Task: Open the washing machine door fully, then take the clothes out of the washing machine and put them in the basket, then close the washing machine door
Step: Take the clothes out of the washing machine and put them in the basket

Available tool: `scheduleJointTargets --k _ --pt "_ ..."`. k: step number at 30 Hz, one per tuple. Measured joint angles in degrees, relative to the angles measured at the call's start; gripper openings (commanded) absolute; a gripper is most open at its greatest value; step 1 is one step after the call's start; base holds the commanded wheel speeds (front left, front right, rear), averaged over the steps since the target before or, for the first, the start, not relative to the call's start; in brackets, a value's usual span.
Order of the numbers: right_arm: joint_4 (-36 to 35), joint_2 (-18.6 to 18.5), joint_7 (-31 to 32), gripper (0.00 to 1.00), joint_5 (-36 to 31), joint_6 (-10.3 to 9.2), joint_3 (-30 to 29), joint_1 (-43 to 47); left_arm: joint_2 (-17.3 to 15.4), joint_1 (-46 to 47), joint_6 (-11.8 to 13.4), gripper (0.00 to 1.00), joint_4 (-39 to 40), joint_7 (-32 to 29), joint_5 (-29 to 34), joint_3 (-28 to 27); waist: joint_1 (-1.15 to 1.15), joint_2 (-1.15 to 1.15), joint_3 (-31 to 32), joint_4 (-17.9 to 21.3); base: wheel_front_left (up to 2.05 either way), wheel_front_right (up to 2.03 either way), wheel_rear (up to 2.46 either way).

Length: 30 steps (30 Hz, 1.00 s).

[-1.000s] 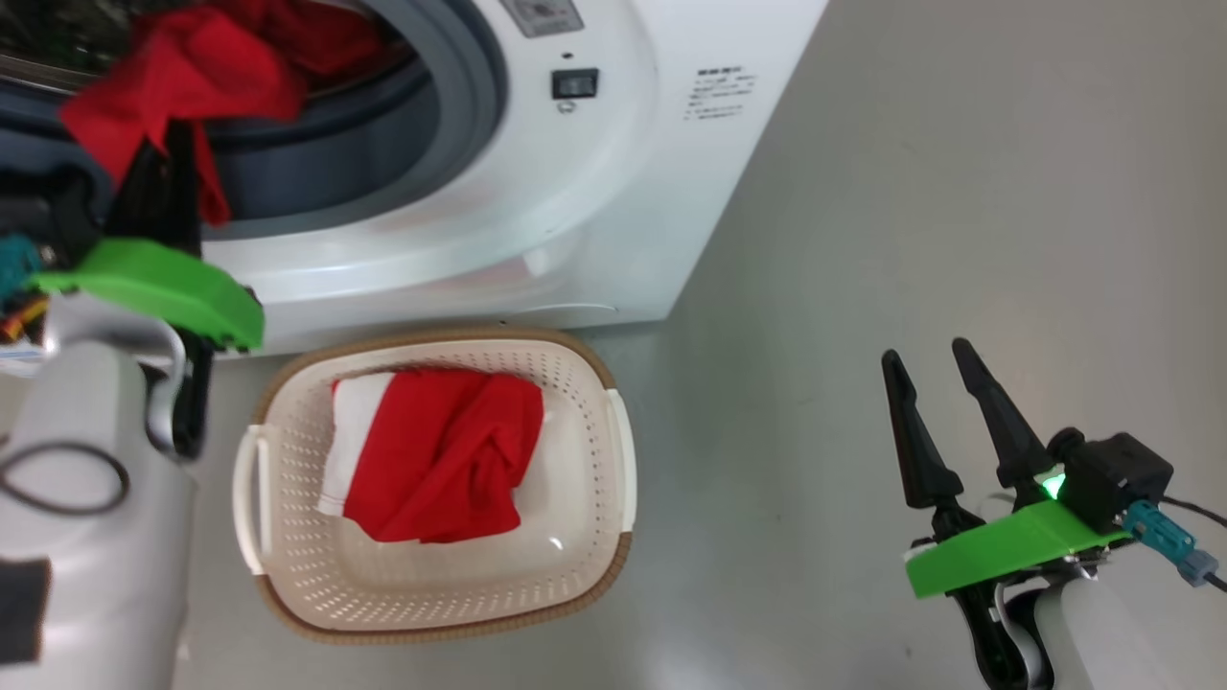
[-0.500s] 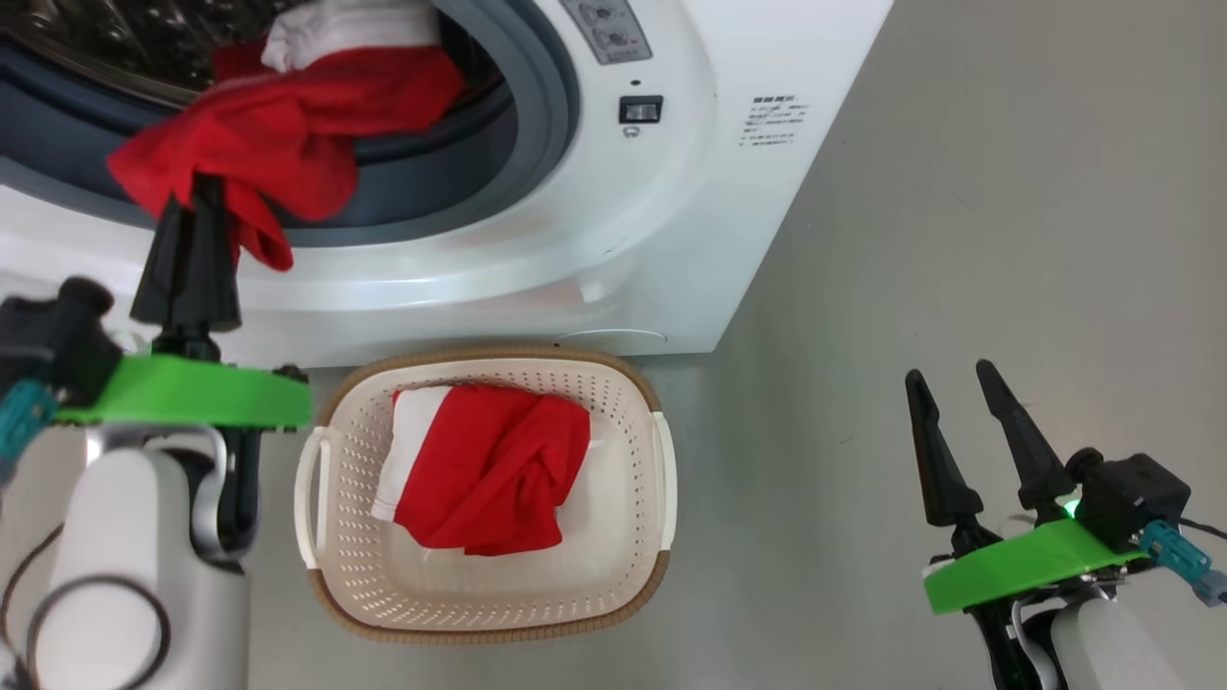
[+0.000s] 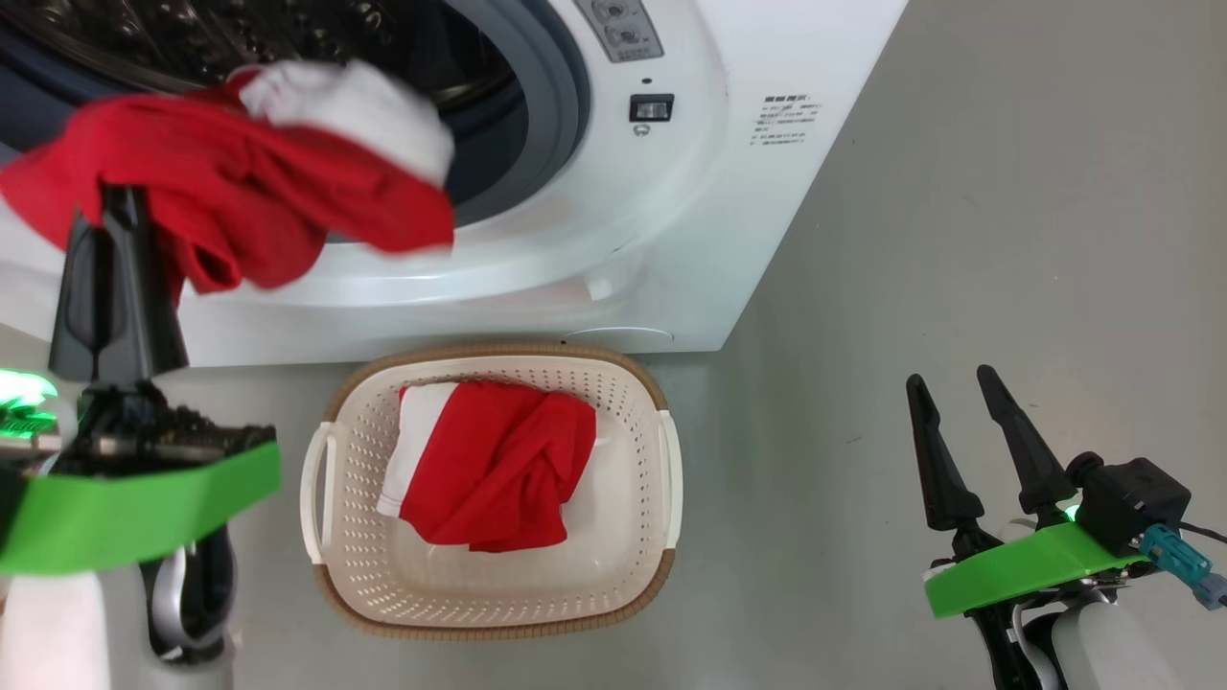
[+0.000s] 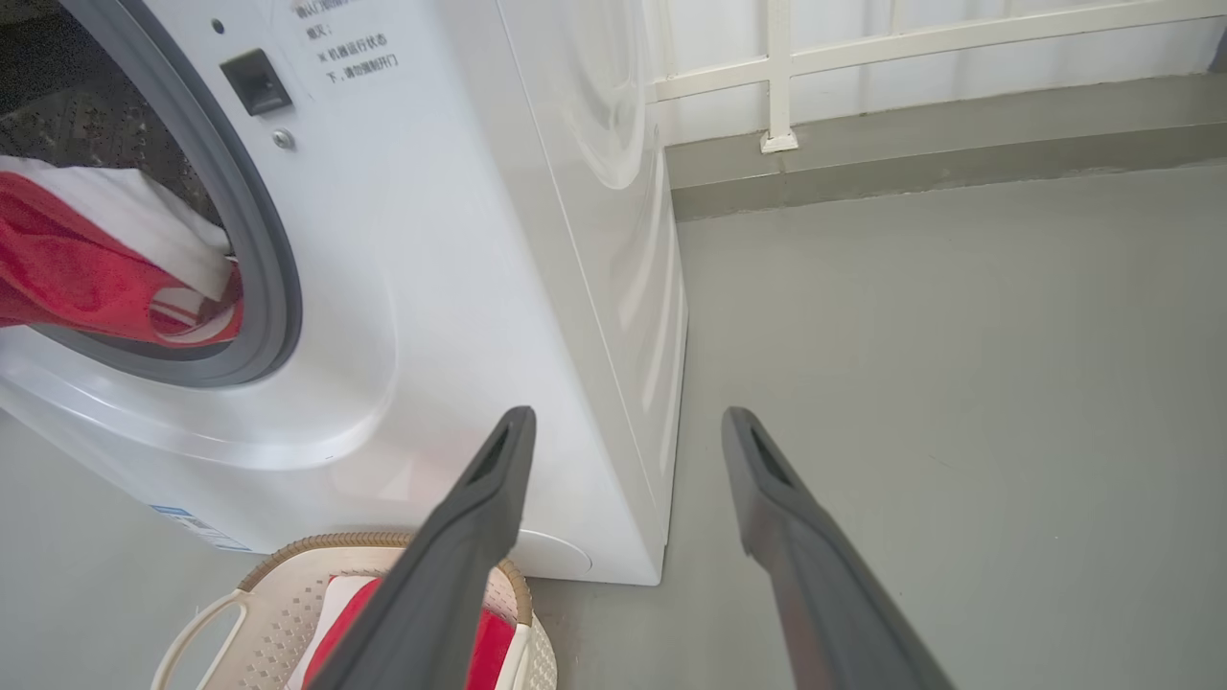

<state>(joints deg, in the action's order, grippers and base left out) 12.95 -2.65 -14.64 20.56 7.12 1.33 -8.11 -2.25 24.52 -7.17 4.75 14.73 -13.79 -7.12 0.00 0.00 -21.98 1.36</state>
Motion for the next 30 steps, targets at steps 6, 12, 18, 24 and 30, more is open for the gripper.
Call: scheduleJointTargets --k 6,12,18,24,30 --pt "0.0 0.0 0.0 1.00 -0.2 0.01 0.0 0.0 0.2 -2.9 0.0 0.02 2.5 0.0 -0.6 0.8 0.00 0.00 -0.5 -0.2 0.00 0.00 0.00" --pt "0.0 0.0 0.0 1.00 -0.2 0.00 0.9 -0.1 0.3 -4.7 0.0 0.00 -4.3 0.1 -0.9 3.4 0.00 0.00 -1.4 0.1 0.00 0.00 0.00" --pt "-0.2 0.0 0.0 1.00 -0.1 0.01 1.5 -0.7 0.3 -4.9 0.0 0.00 -13.9 0.1 -0.8 6.2 0.00 0.00 -3.3 0.7 0.00 0.00 0.00" --pt "-0.9 0.0 0.0 1.00 0.2 0.00 1.7 -1.7 -0.3 -3.6 0.0 0.00 -25.2 0.0 -0.5 9.2 0.00 0.00 -6.0 1.4 0.00 0.00 0.00" --pt "-1.4 0.0 0.0 1.00 0.6 0.01 1.9 -3.4 -1.8 2.4 0.0 0.07 -36.5 0.0 -1.2 11.2 0.00 0.00 -9.2 1.9 0.00 0.00 0.00"
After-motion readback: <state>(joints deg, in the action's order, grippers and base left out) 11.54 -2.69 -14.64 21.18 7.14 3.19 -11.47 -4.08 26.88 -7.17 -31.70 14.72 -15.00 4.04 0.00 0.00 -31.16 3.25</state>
